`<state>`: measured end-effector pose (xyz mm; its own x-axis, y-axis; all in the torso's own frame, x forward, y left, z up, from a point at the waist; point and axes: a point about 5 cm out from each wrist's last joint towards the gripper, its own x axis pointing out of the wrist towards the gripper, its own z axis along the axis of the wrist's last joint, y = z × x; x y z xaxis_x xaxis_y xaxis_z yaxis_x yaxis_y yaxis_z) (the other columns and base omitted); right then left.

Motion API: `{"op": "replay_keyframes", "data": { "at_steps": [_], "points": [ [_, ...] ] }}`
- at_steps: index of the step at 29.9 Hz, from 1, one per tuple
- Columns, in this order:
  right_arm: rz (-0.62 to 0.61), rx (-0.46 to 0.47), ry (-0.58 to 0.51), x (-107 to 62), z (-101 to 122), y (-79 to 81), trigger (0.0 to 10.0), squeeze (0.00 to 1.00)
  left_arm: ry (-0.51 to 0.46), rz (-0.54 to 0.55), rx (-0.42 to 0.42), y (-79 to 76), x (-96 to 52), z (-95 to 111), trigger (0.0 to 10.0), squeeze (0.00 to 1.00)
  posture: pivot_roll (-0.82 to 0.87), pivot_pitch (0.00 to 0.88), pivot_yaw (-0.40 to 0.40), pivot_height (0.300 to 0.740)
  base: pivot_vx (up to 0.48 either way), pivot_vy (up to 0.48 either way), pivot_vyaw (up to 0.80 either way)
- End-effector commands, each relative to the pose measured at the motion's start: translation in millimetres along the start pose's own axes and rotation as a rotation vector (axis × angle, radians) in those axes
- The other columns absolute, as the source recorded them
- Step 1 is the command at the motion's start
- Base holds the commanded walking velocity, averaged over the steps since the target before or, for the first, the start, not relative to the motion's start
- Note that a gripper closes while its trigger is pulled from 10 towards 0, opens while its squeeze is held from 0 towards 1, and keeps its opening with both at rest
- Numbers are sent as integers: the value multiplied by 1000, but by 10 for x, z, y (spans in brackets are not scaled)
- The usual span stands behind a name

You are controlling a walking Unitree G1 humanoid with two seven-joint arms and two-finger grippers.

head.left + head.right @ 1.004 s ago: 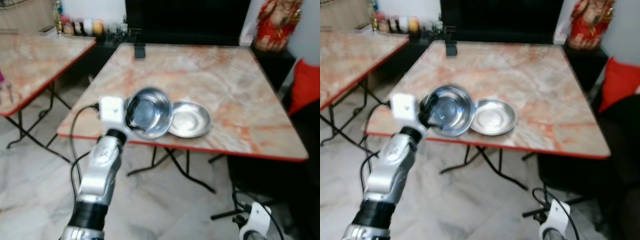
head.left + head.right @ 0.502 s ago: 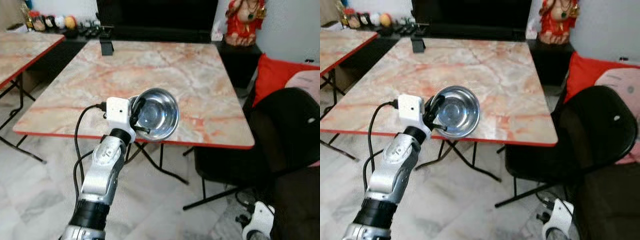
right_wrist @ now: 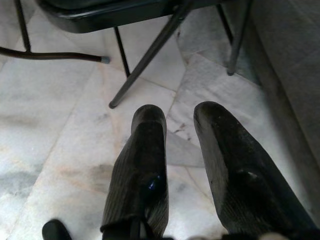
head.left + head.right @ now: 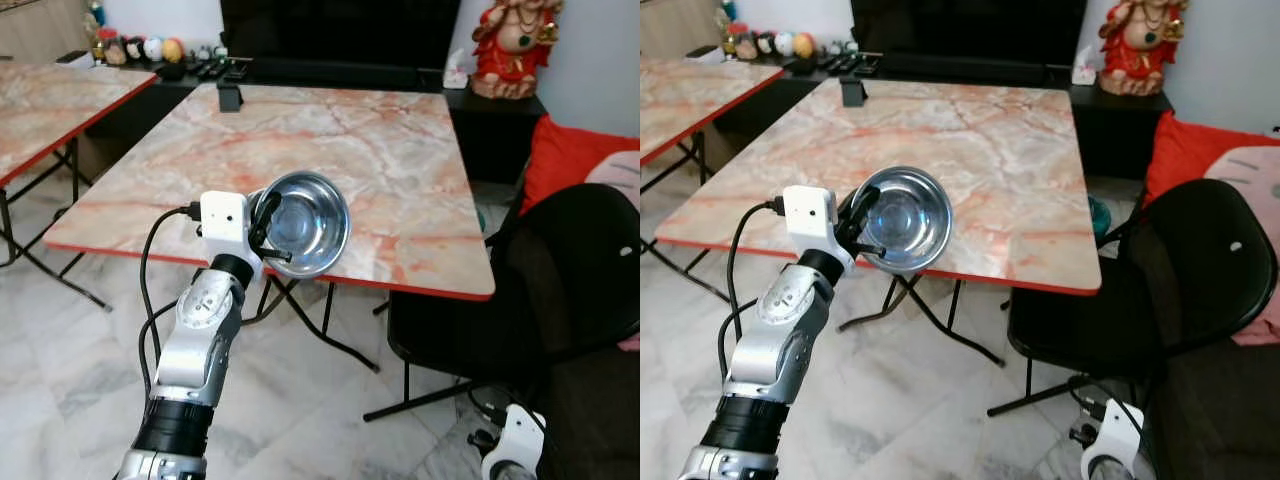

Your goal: Setting the table

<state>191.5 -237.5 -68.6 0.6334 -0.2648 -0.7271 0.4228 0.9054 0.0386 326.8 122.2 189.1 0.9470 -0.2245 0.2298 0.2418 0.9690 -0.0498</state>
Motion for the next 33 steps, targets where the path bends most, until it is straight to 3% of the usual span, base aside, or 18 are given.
{"op": "replay_keyframes", "data": {
  "at_steps": [1, 17, 33],
  "points": [
    [9, 3, -3, 5, 13, 34, 10000, 0, -5, -1, -5, 17, 13, 38, 10000, 0, 35, 0, -30, 740, 0, 0, 0],
    [9, 4, -2, 3, 7, 30, 10000, 0, -7, 0, -19, 8, 18, 49, 10000, 0, 36, 0, -31, 740, 0, 0, 0],
    [10, -4, 3, 7, 15, 30, 10000, 0, -10, 12, -24, 11, 28, 59, 10000, 0, 37, 0, -35, 740, 282, 0, 0]
  ]
}}
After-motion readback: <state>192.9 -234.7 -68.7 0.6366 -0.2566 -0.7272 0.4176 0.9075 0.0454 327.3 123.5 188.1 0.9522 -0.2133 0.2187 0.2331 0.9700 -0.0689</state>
